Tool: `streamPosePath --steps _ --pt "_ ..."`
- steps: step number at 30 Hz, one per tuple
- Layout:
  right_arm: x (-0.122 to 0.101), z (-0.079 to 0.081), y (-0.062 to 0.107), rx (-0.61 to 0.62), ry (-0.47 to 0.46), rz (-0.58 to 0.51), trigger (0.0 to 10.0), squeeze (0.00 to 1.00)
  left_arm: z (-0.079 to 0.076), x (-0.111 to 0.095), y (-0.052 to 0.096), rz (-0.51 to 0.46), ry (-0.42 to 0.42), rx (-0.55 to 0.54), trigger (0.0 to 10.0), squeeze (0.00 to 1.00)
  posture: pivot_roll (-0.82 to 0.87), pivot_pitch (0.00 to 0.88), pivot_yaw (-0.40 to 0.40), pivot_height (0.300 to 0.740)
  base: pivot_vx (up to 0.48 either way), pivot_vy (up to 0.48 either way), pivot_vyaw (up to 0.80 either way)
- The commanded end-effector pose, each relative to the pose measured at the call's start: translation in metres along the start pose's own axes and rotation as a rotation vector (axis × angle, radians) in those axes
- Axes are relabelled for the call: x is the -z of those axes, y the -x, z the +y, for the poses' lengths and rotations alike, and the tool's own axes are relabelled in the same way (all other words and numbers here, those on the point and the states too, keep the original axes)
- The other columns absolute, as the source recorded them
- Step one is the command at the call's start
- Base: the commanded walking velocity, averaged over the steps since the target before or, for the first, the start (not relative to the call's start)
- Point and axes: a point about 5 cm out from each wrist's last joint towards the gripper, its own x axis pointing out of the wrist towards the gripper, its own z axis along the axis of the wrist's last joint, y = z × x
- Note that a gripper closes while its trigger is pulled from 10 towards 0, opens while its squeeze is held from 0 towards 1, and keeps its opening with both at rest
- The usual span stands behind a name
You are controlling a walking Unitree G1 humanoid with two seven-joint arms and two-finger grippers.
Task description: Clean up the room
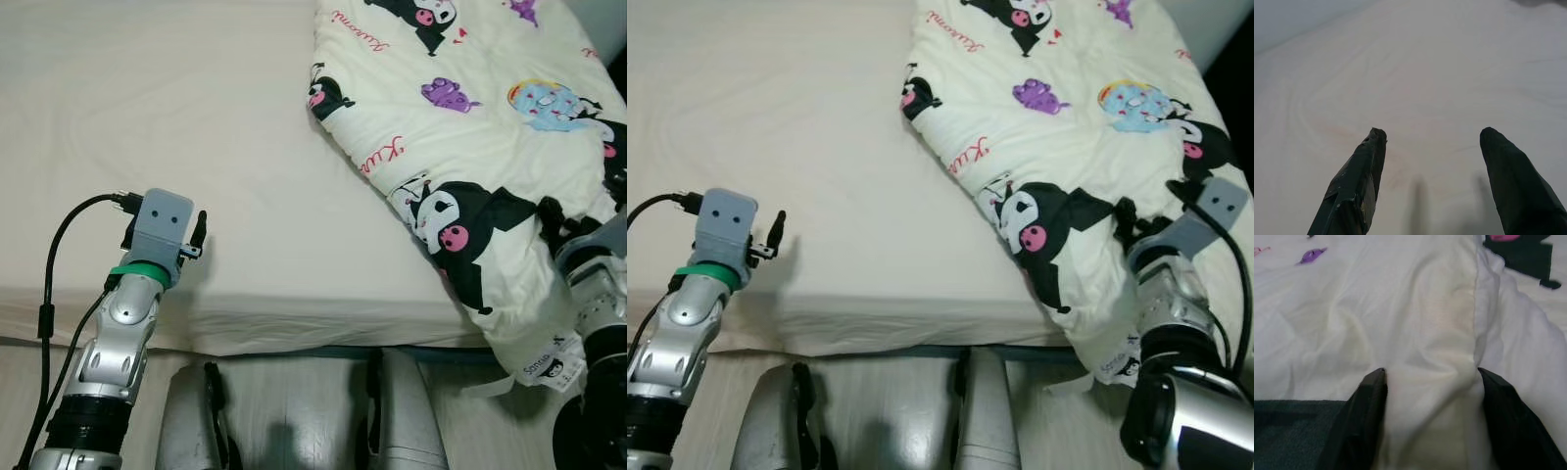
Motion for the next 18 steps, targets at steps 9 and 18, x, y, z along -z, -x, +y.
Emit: streamPosePath --steps 9,18 --pt "0.0047 0.0013 0.0004 -0.049 -0.033 0.025 0.0 0.00 -0.0006 0.0045 0.0027 0.033 -0.006 0.010 10.0 0.00 0.00 0.229 0.074 0.540 0.000 0.000 0.00" --pt "0.0050 0.0018 0.0002 -0.066 -0.019 0.035 0.0 0.00 -0.0050 0.0039 0.0013 0.035 0.004 0.014 10.0 0.00 -0.02 0.218 0.061 0.540 0.000 0.000 0.00"
